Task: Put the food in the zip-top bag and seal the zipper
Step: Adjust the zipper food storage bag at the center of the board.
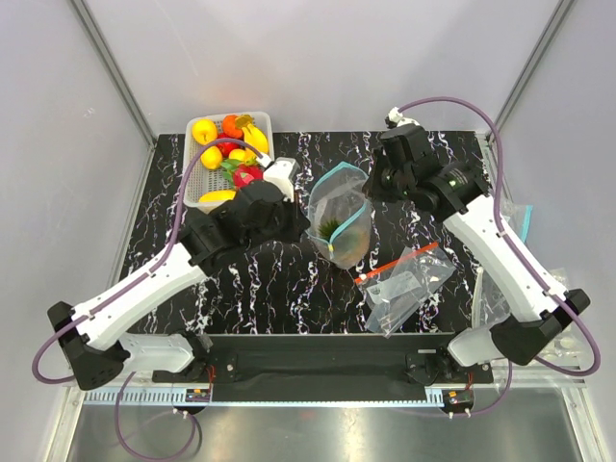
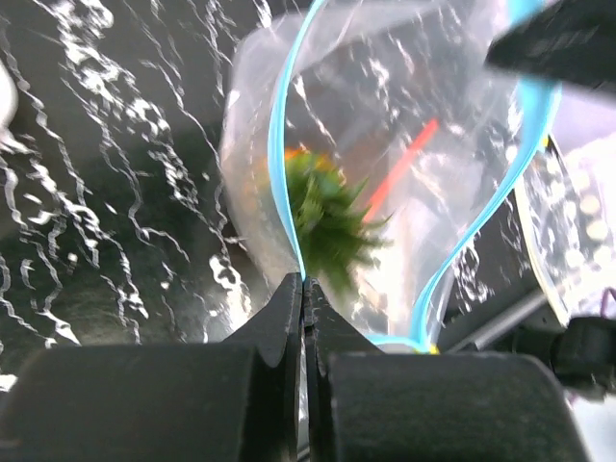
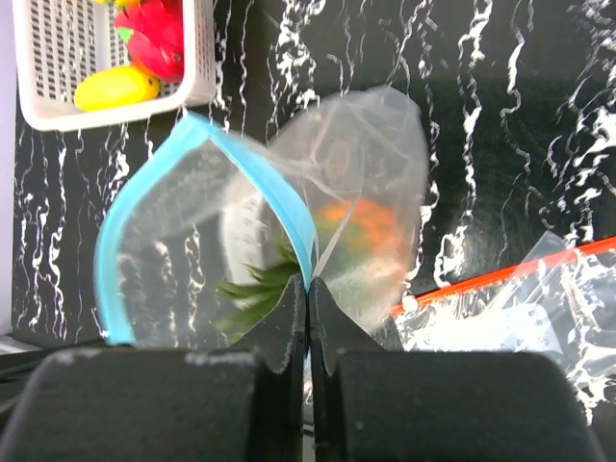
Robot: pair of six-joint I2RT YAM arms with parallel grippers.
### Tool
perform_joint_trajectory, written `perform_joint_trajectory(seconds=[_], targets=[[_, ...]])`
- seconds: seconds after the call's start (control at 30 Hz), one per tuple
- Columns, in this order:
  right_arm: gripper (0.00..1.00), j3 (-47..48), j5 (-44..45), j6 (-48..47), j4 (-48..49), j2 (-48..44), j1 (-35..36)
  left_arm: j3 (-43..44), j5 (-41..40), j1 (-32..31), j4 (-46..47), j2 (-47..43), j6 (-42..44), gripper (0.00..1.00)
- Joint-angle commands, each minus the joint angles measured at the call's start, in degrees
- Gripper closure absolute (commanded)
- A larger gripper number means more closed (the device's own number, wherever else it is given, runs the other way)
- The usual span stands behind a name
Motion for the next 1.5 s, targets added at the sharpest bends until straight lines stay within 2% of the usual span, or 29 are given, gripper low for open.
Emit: perform_joint_trajectory(seconds=[0.0, 0.13, 0.3, 0.43, 0.5, 0.6, 0.83, 0.93, 1.07, 1.13, 1.17, 1.2, 1.3, 1.4, 1.47], targets=[[1.0, 3.1, 2.91, -1.83, -0.28, -3.13, 0.2, -1.14, 8.05, 0.47, 4.13, -0.57, 0.1, 1.0], [1.0, -0.41, -0.84, -1.13, 2.17, -3.58, 0.2, 1.23, 5.35, 1.34, 0.29, -1.44, 1.24, 1.0], [1.0, -7.78, -8.76, 0.28, 9.1, -3.3, 1.17, -0.69, 6.12, 7.06, -0.18, -5.04, 1.33, 1.0], [1.0, -9.29, -2.11, -0.5, 8.43, -5.07, 0.64, -0.35, 13.05, 5.22, 4.3, -0.14, -0.6, 1.0], [1.0, -7.11, 2.98, -0.86, 4.66, -5.24, -0.32, 0.1, 12.2, 2.16, 5.45, 1.97, -0.69, 1.0], [1.0, -5.51, 6.95, -1.39, 2.44, -5.94, -2.0, -1.83, 13.33, 1.87, 8.79, 2.77, -1.66, 1.0], [1.0, -7.35, 2.31, -0.86, 5.6, -4.28, -2.0, -7.36, 17.38, 7.76, 10.9, 1.89, -1.66, 1.0], [1.0, -8.76, 0.99, -0.69, 7.62, -2.17, -2.09, -9.04, 18.34, 8.11, 13.17, 2.68, -1.83, 0.83], [1.0, -9.55, 0.9, -0.77, 9.3, 1.17, -2.0, -12.81, 19.84, 8.38, 16.61, 3.21, -3.68, 0.82], [1.0, -9.9, 0.46, -1.04, 10.26, 2.23, -2.0, -13.26, 18.79, 8.29, 16.97, 2.42, -3.68, 0.73], [1.0, -10.34, 0.38, -1.04, 10.87, 2.14, -2.0, -13.18, 18.0, 8.29, 16.53, 1.9, -3.33, 0.67], [1.0, -10.61, 0.37, -0.86, 11.23, 1.88, -2.0, -13.0, 16.34, 8.29, 15.4, 0.76, -2.81, 0.52], [1.0, -10.52, 0.37, -1.38, 11.49, 1.35, -2.0, -10.55, 11.43, 8.81, 10.75, -2.05, -0.52, 0.34], [1.0, -9.73, 0.46, -2.0, 11.23, 1.52, -2.0, -6.86, 5.45, 10.92, 5.04, -3.82, 1.85, 0.29], [1.0, -9.73, 0.03, -2.79, 11.23, 1.44, -2.0, -6.06, 4.37, 14.25, 3.53, -4.61, 2.82, 0.26]])
